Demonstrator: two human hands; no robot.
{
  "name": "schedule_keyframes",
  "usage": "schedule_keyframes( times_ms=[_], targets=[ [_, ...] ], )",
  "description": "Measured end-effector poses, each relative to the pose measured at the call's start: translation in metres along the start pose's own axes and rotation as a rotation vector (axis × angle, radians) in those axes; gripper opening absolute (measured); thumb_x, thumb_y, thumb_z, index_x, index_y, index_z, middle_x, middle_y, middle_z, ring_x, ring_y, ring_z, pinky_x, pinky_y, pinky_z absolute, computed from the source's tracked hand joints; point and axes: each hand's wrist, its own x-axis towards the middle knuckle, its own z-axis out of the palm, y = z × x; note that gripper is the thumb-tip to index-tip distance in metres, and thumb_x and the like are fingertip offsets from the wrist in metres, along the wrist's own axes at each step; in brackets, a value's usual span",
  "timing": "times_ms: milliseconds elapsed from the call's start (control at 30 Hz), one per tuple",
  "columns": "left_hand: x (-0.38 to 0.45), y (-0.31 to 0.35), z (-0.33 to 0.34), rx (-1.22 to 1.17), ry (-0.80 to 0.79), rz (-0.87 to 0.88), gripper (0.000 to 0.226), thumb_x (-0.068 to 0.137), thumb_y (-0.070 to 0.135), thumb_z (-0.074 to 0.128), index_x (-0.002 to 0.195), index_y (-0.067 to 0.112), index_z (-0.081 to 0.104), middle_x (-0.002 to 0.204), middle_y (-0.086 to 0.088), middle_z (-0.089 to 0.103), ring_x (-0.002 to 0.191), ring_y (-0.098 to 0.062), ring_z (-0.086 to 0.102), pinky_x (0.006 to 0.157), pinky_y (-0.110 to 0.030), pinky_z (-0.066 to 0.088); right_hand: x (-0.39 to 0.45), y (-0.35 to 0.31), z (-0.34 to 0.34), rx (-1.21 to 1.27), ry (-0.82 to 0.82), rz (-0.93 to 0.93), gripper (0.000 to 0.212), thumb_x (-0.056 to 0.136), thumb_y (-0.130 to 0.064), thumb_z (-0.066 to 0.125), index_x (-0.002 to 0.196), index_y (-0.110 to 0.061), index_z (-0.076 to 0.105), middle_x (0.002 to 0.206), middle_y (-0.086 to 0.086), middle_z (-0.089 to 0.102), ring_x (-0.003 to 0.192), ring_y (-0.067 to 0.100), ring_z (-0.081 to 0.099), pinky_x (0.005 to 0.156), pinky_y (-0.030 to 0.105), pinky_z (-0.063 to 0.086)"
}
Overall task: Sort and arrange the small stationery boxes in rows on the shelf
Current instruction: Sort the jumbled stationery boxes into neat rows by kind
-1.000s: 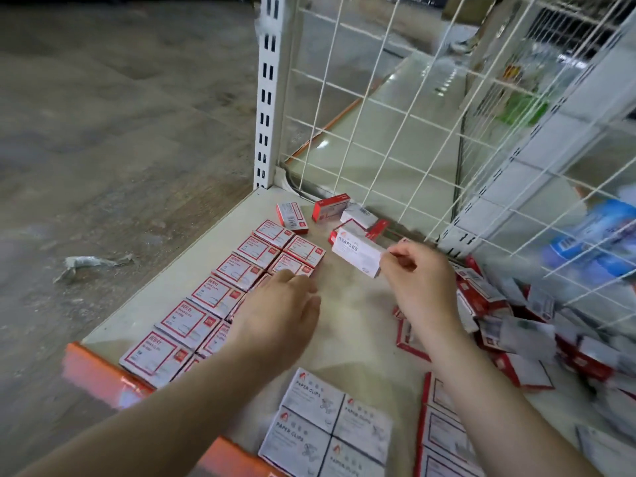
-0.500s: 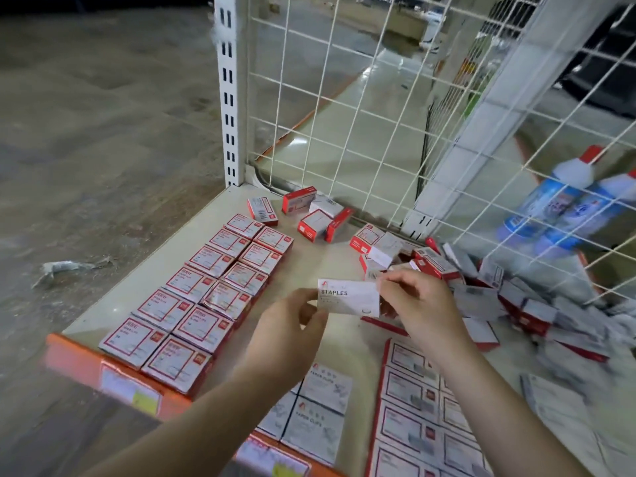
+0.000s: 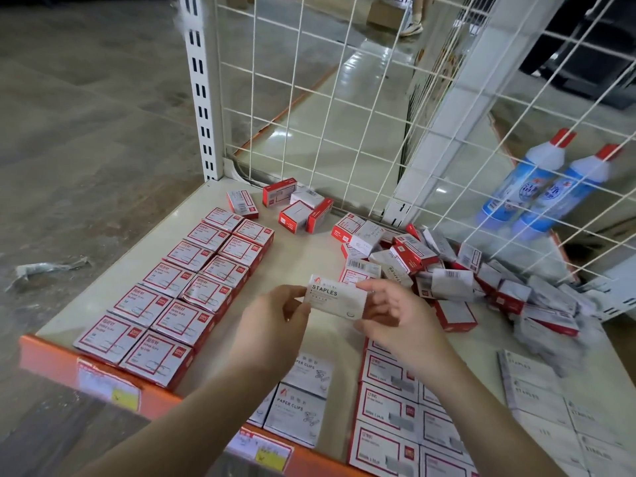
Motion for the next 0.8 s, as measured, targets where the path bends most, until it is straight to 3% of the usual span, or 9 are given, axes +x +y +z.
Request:
schedule_keyframes(
  times_ms=[67, 233, 400, 500, 600, 800],
  targets=[
    [-0.002, 0.000, 0.000, 0.022, -0.031, 0.007, 0.027, 0.092, 0.019, 0.055, 0.118, 0.018, 0.061, 0.088, 0.008, 0.065, 0.082, -0.007, 0.060, 0.070, -0.021, 0.052, -0.001, 0.004, -0.001, -0.040, 0.010, -0.013, 0.052, 0.076, 0.003, 0.070, 0.095, -0.042, 0.054, 0.088, -0.011, 0.063, 0.078, -0.008, 0.057, 0.072, 0.007, 0.044],
    [-0.005, -0.001, -0.001, 0.001, -0.084, -0.003, 0.024, 0.090, 0.017, 0.057, 0.114, 0.017, 0.061, 0.086, 0.016, 0.062, 0.084, -0.003, 0.060, 0.069, -0.016, 0.051, -0.003, 0.011, -0.005, -0.080, 0.033, -0.038, 0.054, 0.077, 0.001, 0.069, 0.098, -0.046, 0.055, 0.090, -0.011, 0.063, 0.081, -0.004, 0.058, 0.077, 0.010, 0.046],
    [-0.006, 0.003, 0.000, 0.004, -0.110, -0.013, 0.026, 0.091, 0.018, 0.057, 0.117, 0.016, 0.060, 0.093, 0.009, 0.066, 0.089, -0.009, 0.062, 0.080, -0.032, 0.055, -0.007, 0.012, -0.011, -0.127, 0.035, -0.049, 0.051, 0.079, -0.005, 0.070, 0.104, -0.047, 0.055, 0.092, -0.014, 0.064, 0.086, -0.005, 0.059, 0.080, 0.013, 0.047],
    [-0.008, 0.005, 0.001, 0.055, -0.131, 0.004, 0.031, 0.092, 0.020, 0.055, 0.122, 0.018, 0.056, 0.097, 0.010, 0.063, 0.092, -0.007, 0.058, 0.080, -0.025, 0.052, -0.011, 0.011, -0.015, -0.142, 0.027, -0.045, 0.048, 0.080, -0.005, 0.068, 0.110, -0.041, 0.057, 0.094, -0.015, 0.064, 0.087, -0.008, 0.058, 0.078, 0.011, 0.046],
    [-0.013, 0.009, 0.003, 0.209, -0.144, 0.083, 0.036, 0.093, 0.024, 0.051, 0.128, 0.023, 0.049, 0.113, 0.009, 0.057, 0.098, -0.004, 0.050, 0.083, -0.016, 0.042, -0.015, 0.013, -0.022, -0.138, 0.043, -0.033, 0.051, 0.080, -0.004, 0.068, 0.104, -0.046, 0.053, 0.094, -0.015, 0.064, 0.086, -0.008, 0.058, 0.076, 0.010, 0.046],
    [-0.026, 0.028, 0.020, 0.463, -0.285, 0.265, 0.041, 0.096, 0.030, 0.042, 0.137, 0.031, 0.038, 0.129, 0.015, 0.047, 0.116, -0.004, 0.044, 0.097, -0.019, 0.041, -0.033, 0.025, -0.050, -0.164, 0.073, 0.059, 0.047, 0.082, -0.008, 0.067, 0.104, -0.047, 0.053, 0.096, -0.021, 0.063, 0.090, -0.012, 0.055, 0.073, 0.007, 0.044]
  ],
)
